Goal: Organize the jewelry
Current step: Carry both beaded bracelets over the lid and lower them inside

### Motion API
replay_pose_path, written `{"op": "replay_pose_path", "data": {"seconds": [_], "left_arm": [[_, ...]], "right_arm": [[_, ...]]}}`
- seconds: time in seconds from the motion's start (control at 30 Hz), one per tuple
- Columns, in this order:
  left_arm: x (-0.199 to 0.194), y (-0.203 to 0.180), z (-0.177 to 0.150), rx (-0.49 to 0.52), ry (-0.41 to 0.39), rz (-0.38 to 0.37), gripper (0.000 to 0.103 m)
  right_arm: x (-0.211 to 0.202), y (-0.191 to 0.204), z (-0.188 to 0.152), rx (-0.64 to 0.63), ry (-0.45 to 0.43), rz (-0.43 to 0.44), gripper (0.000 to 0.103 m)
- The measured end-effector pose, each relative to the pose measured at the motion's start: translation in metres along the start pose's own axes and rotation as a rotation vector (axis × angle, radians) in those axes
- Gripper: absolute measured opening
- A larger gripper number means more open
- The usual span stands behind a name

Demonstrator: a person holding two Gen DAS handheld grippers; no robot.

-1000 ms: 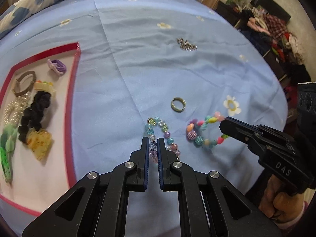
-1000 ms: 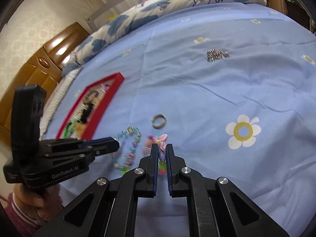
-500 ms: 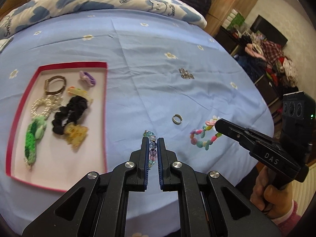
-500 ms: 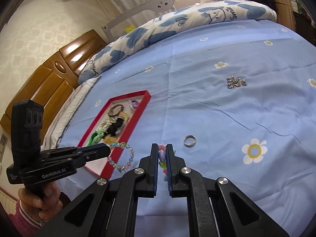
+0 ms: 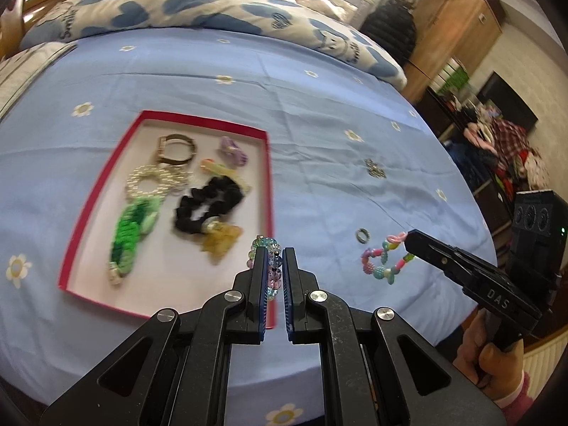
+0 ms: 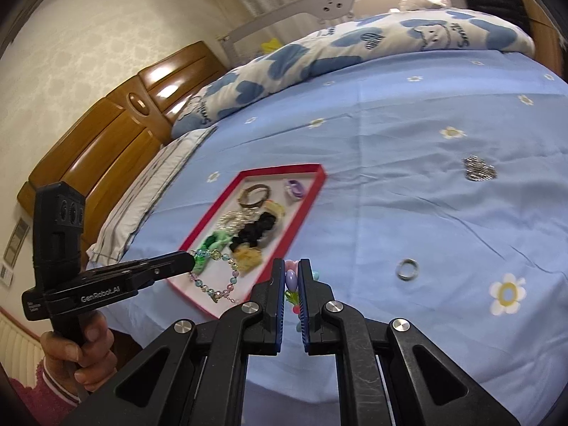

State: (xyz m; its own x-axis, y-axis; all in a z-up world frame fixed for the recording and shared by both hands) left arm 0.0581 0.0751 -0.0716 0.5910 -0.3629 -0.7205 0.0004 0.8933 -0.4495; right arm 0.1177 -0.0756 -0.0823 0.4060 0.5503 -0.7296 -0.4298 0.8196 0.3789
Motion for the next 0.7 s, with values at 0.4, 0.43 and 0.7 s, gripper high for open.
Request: {"op": "replay_pose_path", "data": {"seconds": [0.4, 0.43, 0.7], "left_arm": [[-0.021, 0.052, 0.002, -0.088, -0.045, 0.052, 0.006], [-0.021, 0.056, 0.002, -0.093, -0.048, 0.057, 0.006], [-0.015, 0.078, -0.002, -0.133, -0.039, 0.061, 0.006]], "right_arm": [[0.034, 0.067, 0.001, -0.097, 0.053, 0.092, 0.007], [0.038, 0.073, 0.0, -0.108, 0.06, 0.099, 0.007], [0.069, 0.108, -0.013, -0.152, 0.119, 0.142, 0.007]]}}
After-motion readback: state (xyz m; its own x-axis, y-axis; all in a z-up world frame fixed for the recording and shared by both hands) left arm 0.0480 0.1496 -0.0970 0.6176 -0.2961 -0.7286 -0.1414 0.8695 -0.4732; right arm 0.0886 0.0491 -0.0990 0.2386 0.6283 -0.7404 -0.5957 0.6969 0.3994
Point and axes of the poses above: each gripper's, at about its wrist camera, not at the fingertips, and x roughly the way its jaws point, y to its left, z to its top, the point moved 7 cm from there along x, roughly the way its jaws point, and after that the axes turned 8 degrees about -z, right-handed, at the moved point
